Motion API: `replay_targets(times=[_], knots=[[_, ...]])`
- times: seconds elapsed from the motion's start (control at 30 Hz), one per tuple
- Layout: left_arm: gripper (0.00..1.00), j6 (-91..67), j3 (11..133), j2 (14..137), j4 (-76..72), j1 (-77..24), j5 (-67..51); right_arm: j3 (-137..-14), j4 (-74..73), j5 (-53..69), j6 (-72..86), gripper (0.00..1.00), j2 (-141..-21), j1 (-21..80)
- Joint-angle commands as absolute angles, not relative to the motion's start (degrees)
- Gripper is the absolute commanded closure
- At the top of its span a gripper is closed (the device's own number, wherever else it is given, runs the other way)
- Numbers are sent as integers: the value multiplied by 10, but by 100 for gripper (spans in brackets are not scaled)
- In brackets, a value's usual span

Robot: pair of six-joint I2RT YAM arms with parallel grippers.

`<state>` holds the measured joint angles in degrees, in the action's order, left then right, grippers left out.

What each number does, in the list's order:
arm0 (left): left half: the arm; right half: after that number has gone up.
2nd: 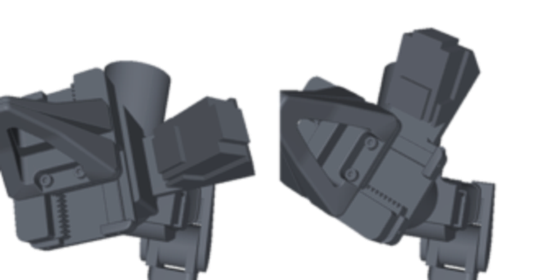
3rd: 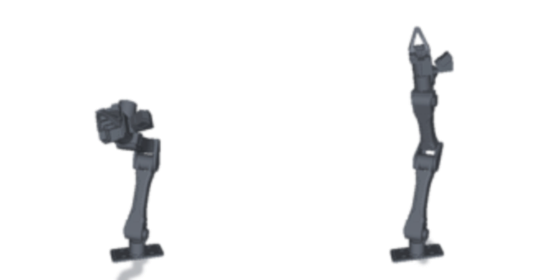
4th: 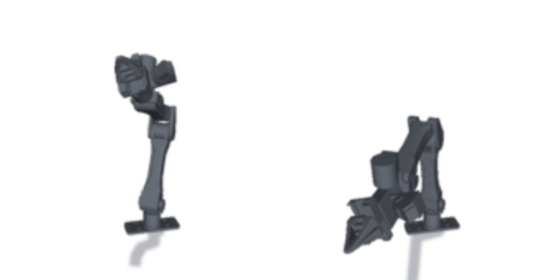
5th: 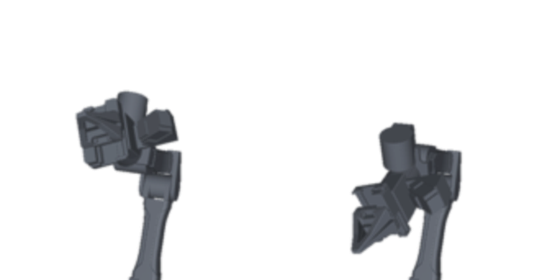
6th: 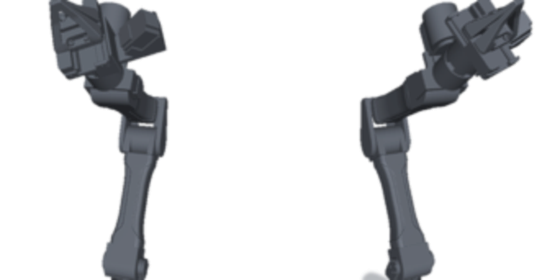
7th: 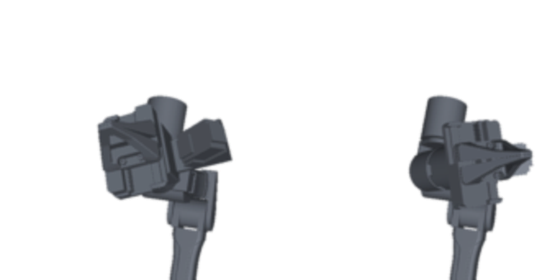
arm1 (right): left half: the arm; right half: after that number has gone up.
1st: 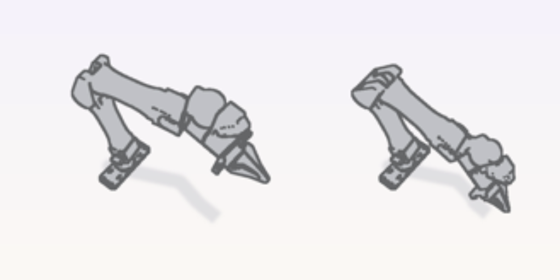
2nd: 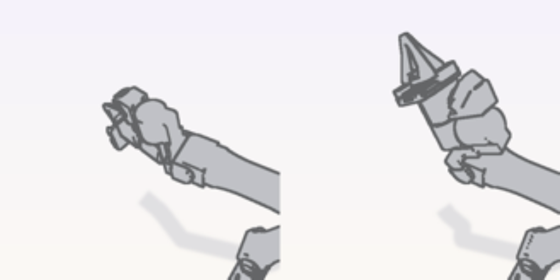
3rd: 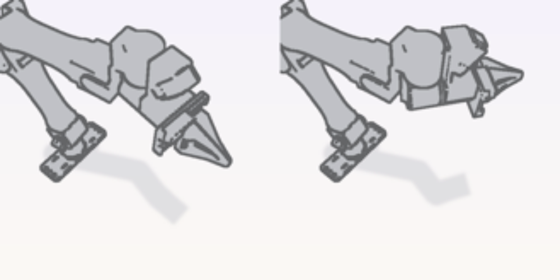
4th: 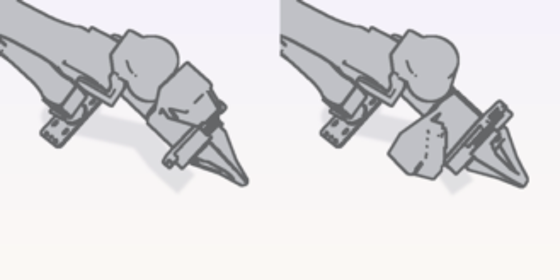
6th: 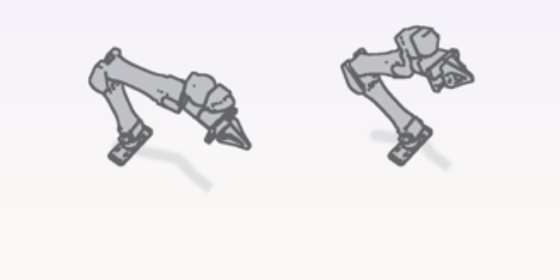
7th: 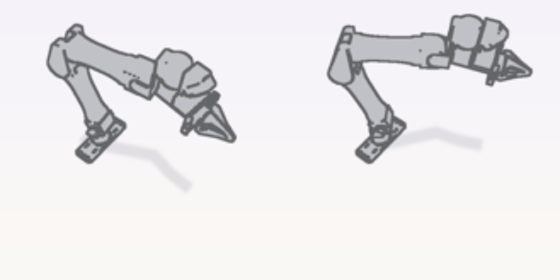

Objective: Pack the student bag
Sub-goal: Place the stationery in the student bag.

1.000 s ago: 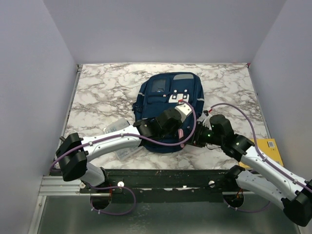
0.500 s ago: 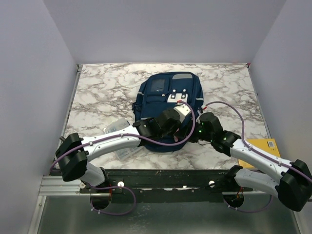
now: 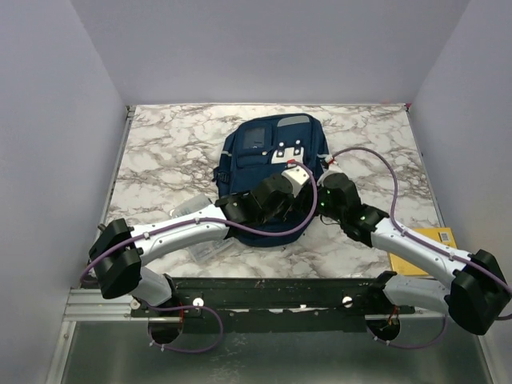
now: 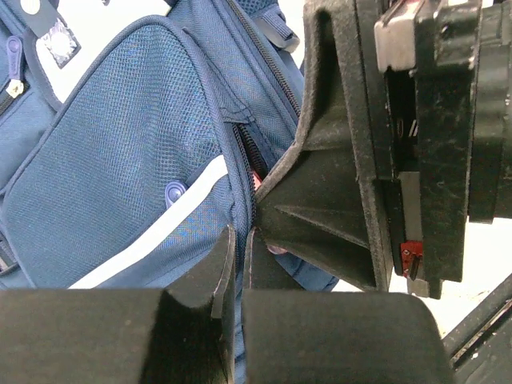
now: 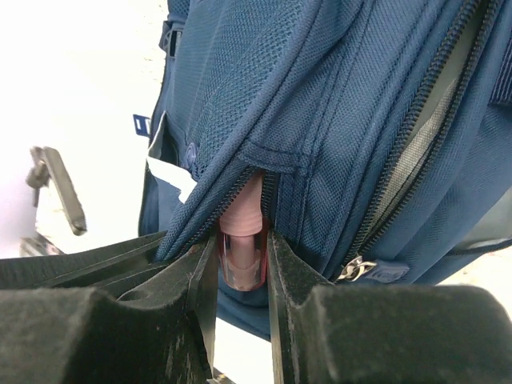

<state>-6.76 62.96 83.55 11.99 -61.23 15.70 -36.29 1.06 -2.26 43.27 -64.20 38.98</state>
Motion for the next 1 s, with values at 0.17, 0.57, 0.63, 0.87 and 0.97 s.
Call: replay_targets(times=[0.17, 0.57, 0.63, 0.87, 0.97], knots=[[100, -97, 652, 805, 113, -630, 71, -339, 139, -134, 345, 99, -623, 381], [83, -157, 630, 771, 99, -612, -43, -244, 278, -302, 678, 99, -615, 381], [73, -153, 632, 761, 104, -604, -68, -263, 288, -298, 634, 99, -632, 380], [47, -154, 613, 690, 138, -570, -111, -317, 191, -303, 616, 85, -697, 380], [43, -171, 593, 657, 154, -535, -128, -318, 141, -296, 615, 75, -686, 380]])
